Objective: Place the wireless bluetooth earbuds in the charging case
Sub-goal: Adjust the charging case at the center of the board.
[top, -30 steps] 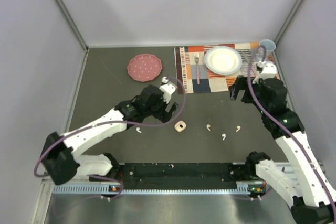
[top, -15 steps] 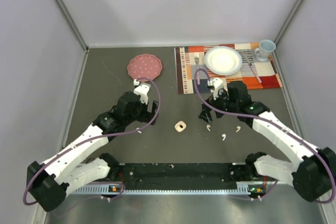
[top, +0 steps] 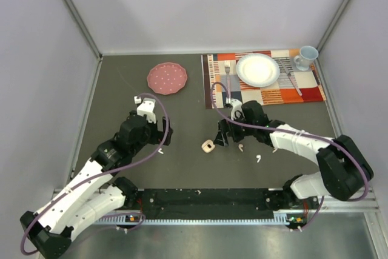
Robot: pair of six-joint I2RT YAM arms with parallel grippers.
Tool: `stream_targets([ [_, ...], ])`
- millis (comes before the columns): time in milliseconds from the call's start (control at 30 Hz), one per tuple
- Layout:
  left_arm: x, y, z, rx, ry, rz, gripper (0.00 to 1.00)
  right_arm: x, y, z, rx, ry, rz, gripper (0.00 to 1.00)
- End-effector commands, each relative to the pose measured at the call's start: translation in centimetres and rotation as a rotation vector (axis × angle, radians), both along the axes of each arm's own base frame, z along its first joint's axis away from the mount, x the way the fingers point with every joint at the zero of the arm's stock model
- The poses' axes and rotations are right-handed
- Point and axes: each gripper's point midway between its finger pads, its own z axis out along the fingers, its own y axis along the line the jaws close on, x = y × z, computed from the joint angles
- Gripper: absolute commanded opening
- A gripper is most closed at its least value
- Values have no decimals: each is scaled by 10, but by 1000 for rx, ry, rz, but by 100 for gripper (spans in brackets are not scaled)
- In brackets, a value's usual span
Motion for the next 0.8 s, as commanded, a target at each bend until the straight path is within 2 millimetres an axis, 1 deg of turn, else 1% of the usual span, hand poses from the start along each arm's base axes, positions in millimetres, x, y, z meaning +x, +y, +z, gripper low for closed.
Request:
stream_targets([
  [0,-5,13,-7,2,16,57,99,9,19,7,57,-5,-10,99],
  [33,-7,14,-8,4,18,57,99,9,21,6,56,-1,-9,99],
  [67,-7,15,-9,5,17,62,99,5,26,2,51,6,11,99],
  [100,-8,16,-10,3,17,62,99,4,30,3,54,9,23,99],
  [200,-10,16,-7,0,10,60,99,4,41,-2,52,19,36,99],
  [300,-11,19,-6,13,12,60,99,6,48,-9,49,55,34,95],
  [400,-12,19,-6,12,13,55,99,4,54,-12,46,63,41,94],
  [500,-12,19,-5,8,11,61,99,2,56,-17,34,84,38,91],
  [567,-11,20,-5,6,8,65,99,-3,58,-19,36,104,43,88],
  [767,-9,18,-7,20,14,56,99,-20,70,-27,16,139,70,87],
])
